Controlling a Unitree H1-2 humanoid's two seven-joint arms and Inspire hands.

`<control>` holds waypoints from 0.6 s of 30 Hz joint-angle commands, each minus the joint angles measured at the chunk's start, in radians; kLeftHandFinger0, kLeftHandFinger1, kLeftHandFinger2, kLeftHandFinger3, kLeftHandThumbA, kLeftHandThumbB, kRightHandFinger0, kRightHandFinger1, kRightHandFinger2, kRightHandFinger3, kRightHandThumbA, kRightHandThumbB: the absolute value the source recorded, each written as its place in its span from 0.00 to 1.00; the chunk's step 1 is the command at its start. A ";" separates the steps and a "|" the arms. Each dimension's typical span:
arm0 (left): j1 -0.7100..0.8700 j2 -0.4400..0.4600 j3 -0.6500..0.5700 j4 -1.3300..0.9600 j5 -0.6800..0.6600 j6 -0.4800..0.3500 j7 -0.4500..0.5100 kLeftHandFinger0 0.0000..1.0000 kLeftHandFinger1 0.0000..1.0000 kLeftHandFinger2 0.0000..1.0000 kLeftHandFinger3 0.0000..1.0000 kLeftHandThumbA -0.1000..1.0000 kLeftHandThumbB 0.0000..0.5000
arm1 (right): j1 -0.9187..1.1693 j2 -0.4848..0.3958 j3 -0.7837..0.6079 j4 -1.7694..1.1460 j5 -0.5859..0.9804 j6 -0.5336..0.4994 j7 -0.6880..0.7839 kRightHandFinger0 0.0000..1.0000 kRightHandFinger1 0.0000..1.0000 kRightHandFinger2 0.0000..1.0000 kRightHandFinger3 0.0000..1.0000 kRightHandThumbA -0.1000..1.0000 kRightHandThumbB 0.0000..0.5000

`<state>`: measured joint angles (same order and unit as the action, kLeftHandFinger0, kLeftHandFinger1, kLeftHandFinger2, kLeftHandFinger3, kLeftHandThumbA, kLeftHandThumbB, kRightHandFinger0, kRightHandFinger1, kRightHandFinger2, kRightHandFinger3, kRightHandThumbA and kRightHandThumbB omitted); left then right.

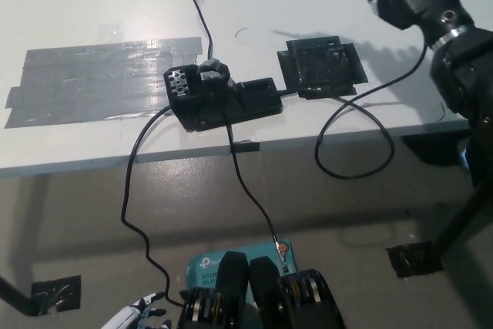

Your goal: The robot uses its right hand to grab the soldering gun kept on the middle of the table and pulls it out of its base and keep it on the right side of the base

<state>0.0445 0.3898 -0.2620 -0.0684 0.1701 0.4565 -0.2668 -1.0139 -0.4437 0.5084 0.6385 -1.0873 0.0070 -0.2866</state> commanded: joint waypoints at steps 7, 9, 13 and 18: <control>-0.004 0.020 0.024 -0.022 0.015 0.013 -0.038 0.67 0.77 0.93 1.00 0.51 0.41 | 0.072 0.005 -0.088 -0.077 0.069 0.181 0.240 0.00 0.01 0.23 0.41 0.05 0.19; -0.007 0.025 0.017 -0.023 0.025 0.013 -0.040 0.63 0.74 0.90 1.00 0.53 0.41 | 0.093 0.006 -0.089 -0.092 0.096 0.180 0.301 0.00 0.00 0.23 0.30 0.00 0.12; -0.009 0.021 0.011 -0.022 0.032 0.013 -0.040 0.66 0.78 0.93 1.00 0.53 0.40 | 0.139 0.002 -0.073 -0.115 0.092 0.186 0.356 0.00 0.01 0.25 0.47 0.12 0.20; -0.011 0.019 0.016 -0.025 0.032 0.013 -0.047 0.69 0.80 0.95 1.00 0.52 0.41 | 0.170 0.020 -0.057 -0.100 0.095 0.171 0.375 0.00 0.01 0.26 0.43 0.00 0.03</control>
<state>0.0408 0.3903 -0.2545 -0.0684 0.1875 0.4566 -0.2882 -0.8259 -0.4278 0.4515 0.5660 -1.0189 0.1557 0.0249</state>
